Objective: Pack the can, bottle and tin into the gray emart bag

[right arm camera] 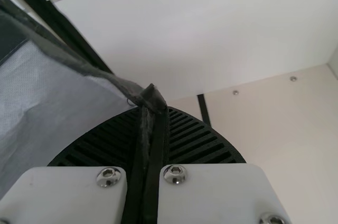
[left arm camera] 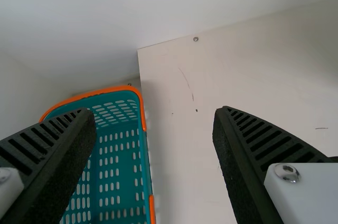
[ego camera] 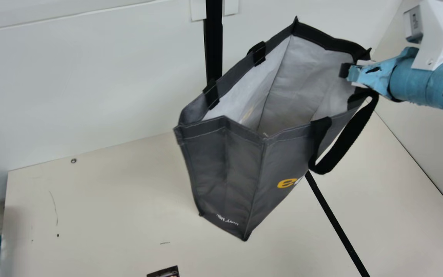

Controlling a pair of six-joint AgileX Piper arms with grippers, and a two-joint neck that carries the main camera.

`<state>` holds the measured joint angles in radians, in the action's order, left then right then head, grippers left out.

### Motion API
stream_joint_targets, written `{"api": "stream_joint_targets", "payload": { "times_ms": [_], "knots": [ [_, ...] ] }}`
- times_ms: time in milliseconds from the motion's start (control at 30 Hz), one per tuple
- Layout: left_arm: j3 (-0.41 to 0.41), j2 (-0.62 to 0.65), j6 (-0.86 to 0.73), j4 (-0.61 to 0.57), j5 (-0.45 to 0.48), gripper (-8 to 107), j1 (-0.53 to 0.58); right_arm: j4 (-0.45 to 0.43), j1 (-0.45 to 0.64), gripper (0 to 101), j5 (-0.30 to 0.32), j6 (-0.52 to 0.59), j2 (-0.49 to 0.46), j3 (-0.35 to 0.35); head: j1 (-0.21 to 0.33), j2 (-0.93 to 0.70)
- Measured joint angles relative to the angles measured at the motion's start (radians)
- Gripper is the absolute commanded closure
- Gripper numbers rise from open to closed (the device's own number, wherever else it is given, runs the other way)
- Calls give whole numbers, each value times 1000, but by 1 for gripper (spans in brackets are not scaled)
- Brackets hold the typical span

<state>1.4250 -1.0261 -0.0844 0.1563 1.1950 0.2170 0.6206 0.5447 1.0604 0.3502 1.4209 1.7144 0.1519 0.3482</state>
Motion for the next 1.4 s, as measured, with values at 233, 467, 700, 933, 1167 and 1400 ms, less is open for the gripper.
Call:
{"api": "stream_joint_targets", "payload": {
  "times_ms": [233,467,700,933,1167,1400],
  "knots": [
    [0,0,0,0,0,9,0,-18,79,101,17,-4,55,76,0,0],
    [0,0,0,0,0,9,0,-39,145,101,39,-11,113,161,0,0],
    [0,0,0,0,0,9,0,-66,199,101,50,-23,179,253,0,0],
    [0,0,0,0,0,9,0,-92,246,101,60,-40,246,346,0,0],
    [0,0,0,0,0,9,0,-115,296,101,85,-57,322,453,0,0],
    [0,0,0,0,0,9,0,-143,328,101,109,-86,410,576,0,-2]
  ]
}}
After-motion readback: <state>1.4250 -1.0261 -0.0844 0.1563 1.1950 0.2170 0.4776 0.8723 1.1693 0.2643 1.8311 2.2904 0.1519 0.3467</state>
